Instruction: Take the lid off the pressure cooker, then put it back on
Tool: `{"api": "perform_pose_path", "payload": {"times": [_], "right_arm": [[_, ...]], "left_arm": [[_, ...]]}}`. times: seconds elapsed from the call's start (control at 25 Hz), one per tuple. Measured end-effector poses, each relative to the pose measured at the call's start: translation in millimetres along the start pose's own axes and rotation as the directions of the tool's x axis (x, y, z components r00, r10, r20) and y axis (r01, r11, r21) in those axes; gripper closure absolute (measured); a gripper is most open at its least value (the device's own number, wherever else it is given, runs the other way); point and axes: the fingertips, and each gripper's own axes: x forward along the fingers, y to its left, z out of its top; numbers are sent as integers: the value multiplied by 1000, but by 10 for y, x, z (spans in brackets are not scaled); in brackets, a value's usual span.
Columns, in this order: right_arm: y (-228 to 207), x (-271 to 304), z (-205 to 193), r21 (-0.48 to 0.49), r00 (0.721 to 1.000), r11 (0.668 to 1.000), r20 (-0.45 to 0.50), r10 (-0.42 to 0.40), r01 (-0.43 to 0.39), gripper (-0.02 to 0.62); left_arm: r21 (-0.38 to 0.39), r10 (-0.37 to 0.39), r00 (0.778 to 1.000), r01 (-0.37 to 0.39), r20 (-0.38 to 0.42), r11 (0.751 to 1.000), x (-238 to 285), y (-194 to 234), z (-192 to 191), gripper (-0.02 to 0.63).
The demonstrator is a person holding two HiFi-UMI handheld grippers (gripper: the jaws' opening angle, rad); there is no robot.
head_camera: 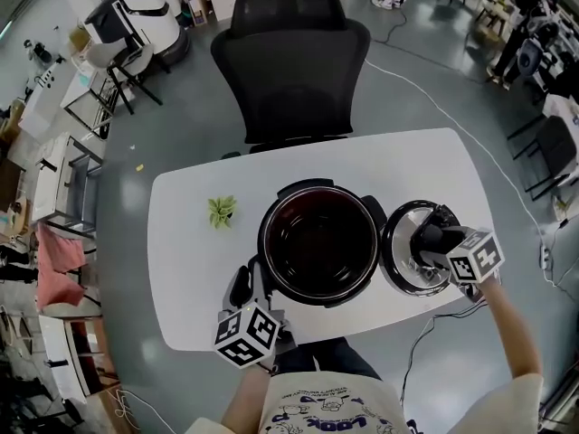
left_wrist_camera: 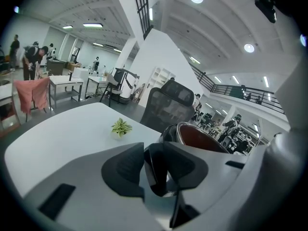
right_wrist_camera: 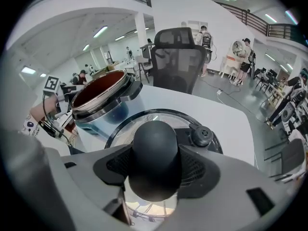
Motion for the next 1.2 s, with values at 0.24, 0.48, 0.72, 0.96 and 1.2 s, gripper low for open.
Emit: {"api": "perform_pose_path", "payload": {"times": [0.24, 0.48, 0.72, 0.96, 1.2], "right_arm": [[31, 237, -88, 6, 1000, 1000, -9, -9, 9, 301], [88, 454, -210, 13, 1000, 1000, -29, 2, -1, 301], [81, 628, -309, 15, 999, 1000, -43, -27, 27, 301], [96, 756, -383, 32, 998, 999, -46, -32, 33, 301], [122, 854, -451, 38, 998, 999, -46, -36, 38, 301]], "left_arm": [[4, 7, 1000, -7, 3, 1000, 4, 0, 7, 471], [4, 14, 1000, -15, 7, 1000, 2, -13, -1, 471], [8, 16, 1000, -16, 7, 1000, 4, -14, 5, 471], [10, 22, 1000, -22, 10, 1000, -2, -19, 11, 471], [12, 25, 1000, -25, 11, 1000, 5, -16, 13, 471]]}}
